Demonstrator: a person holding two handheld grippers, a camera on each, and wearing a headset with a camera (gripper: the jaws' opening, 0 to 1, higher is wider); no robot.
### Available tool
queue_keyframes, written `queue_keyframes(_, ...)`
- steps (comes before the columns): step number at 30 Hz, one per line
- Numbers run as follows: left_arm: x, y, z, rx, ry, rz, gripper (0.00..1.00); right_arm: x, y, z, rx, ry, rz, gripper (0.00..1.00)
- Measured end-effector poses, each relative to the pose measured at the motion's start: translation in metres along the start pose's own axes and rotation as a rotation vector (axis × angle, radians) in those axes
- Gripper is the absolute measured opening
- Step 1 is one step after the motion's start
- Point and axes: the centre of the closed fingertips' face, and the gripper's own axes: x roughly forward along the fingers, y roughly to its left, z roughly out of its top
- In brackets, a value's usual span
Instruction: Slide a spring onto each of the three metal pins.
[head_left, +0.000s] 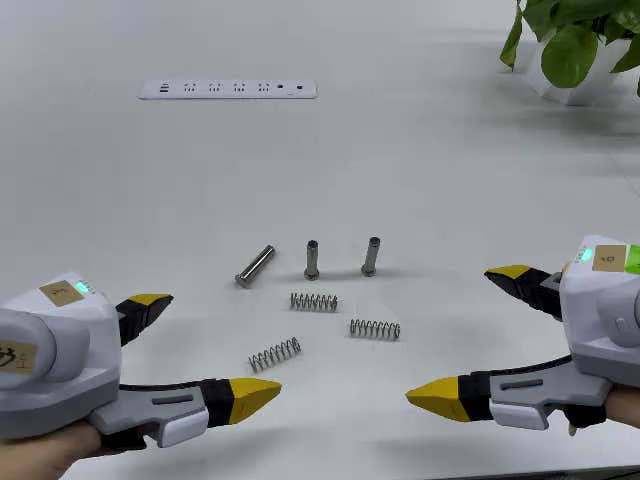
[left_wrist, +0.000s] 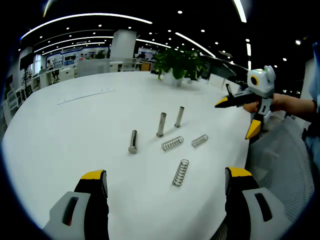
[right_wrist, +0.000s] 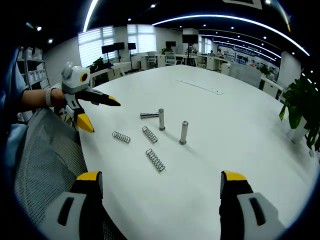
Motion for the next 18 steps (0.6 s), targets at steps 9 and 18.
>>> queue_keyframes(9, -0.0007, -0.0002, 0.0009, 0.000, 0.004, -0.003, 1.00, -0.0032, -0.0020, 0.0024, 0.003, -0.013, -0.015, 0.99)
queue_keyframes(18, -0.0027, 0.0038, 0.0017, 0.008, 0.009, 0.003, 0.99, -0.0043, -0.0015, 0.0010, -0.006, -0.009, -0.014, 0.99)
